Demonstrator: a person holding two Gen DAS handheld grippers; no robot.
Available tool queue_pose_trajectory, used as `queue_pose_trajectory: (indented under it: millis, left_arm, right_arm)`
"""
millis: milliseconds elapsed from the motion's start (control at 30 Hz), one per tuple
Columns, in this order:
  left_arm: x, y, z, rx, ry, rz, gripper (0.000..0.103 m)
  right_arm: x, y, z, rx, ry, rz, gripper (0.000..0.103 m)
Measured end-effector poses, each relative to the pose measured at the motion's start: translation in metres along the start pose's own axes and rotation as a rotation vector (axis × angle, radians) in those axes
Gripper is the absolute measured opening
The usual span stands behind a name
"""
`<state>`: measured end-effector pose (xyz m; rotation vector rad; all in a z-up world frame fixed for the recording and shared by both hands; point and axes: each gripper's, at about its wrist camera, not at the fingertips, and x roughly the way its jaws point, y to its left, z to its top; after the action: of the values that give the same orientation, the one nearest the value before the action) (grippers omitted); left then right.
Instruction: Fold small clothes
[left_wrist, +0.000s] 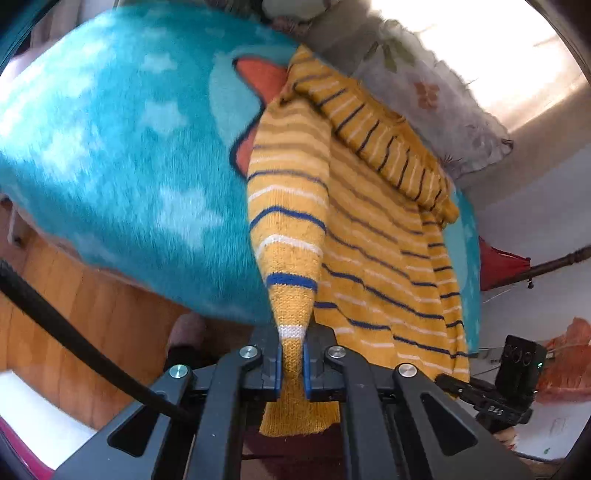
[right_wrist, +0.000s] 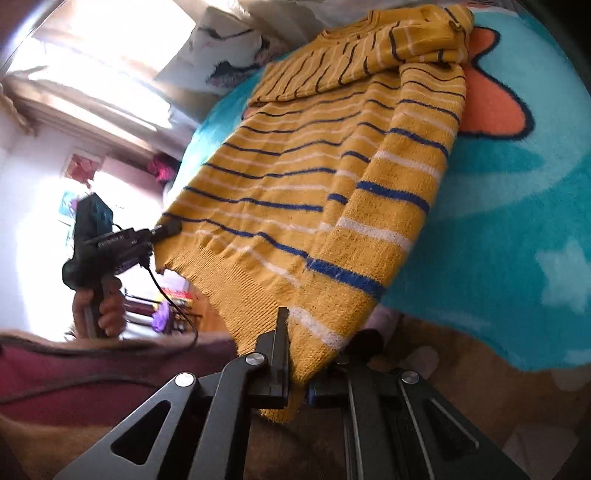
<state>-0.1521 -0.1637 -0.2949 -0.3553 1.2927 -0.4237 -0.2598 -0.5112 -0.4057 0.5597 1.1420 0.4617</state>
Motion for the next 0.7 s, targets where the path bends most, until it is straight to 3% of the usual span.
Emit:
queue_pose_trajectory:
  millis: [100, 233, 467, 567, 700]
  left_arm:
    - [0.007, 0.004, 0.003, -0.05, 0.018, 0.025, 0.007]
    - [0.005, 0.001, 0.005, -0.037, 0.001, 0.038, 0.007]
    - [-0.002, -0.027, 0.019, 0.052, -0.059, 0.109, 0.008]
    - [-0.008, -0.034, 0.042, 0.078, -0.103, 0.1, 0.008]
    - [0.002, -0.048, 0.097, 0.114, -0.144, 0.068, 0.008]
  right_arm:
    - [0.007, -0.009, 0.006, 0.071, -0.024, 0.02, 0.007]
    - [-0.003, -0.008, 0.007, 0.053, -0.042, 0.009, 0.008]
    - [-0.013, -0.002, 0.02, 0.069, -0.061, 0.027, 0.008]
    - [-0.024, 0.004, 0.044, 0.07, -0.115, 0.042, 0.008]
    - [-0.04, 0.01, 0.091, 0.084, -0.212, 0.037, 0.008]
